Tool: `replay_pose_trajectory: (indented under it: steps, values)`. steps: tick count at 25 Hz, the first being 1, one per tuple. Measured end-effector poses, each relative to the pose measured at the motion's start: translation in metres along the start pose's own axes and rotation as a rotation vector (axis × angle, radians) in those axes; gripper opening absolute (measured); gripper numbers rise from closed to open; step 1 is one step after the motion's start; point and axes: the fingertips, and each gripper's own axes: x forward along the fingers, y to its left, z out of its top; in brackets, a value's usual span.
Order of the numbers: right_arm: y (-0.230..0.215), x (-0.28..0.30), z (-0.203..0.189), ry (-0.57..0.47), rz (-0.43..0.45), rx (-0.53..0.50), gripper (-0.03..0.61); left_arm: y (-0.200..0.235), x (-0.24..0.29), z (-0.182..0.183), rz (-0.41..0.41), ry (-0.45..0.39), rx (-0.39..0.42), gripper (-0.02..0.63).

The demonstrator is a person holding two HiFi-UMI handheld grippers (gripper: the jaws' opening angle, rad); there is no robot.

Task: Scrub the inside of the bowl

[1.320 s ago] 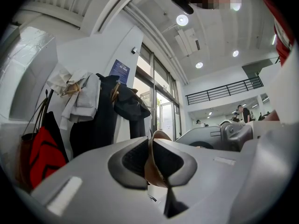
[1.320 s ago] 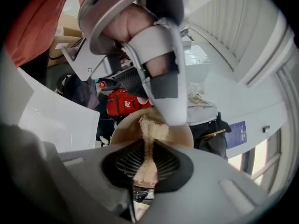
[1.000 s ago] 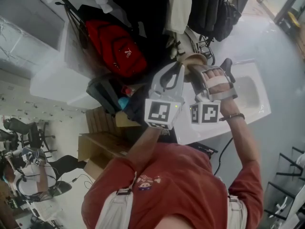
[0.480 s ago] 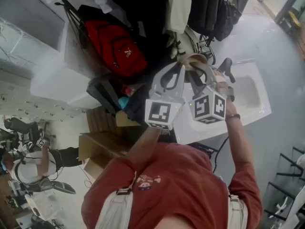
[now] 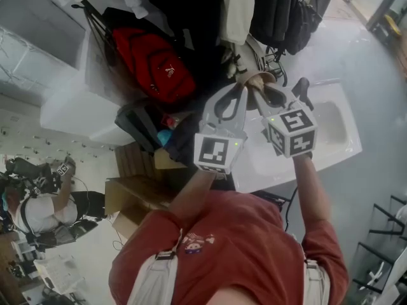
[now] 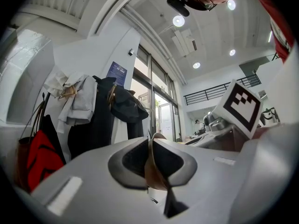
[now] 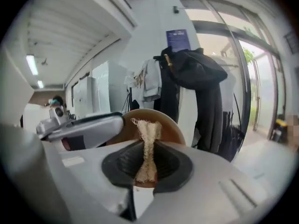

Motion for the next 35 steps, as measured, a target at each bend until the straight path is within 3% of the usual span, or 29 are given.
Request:
replay_pose_trajectory:
  steps: [3,14,25,35]
  values:
    - [-0.005,0.000,-0.003,-0.020,0.013,0.176,0.049,-0.001,0.000,-0.001,-0.001,-0.001,0.006,0.035]
    - [-0.010,0.001,-0.009,-0.108,0.084,0.641,0.049,-0.002,0.000,-0.001,-0.003,-0.010,0.010,0.035]
    - [-0.007,-0.002,-0.008,-0.107,0.067,0.587,0.049,0.001,-0.003,-0.001,0.003,-0.007,0.005,0.034]
    - [0.002,-0.008,-0.012,-0.104,0.108,0.588,0.049,0.020,-0.007,-0.024,0.087,0.054,-0.019,0.020]
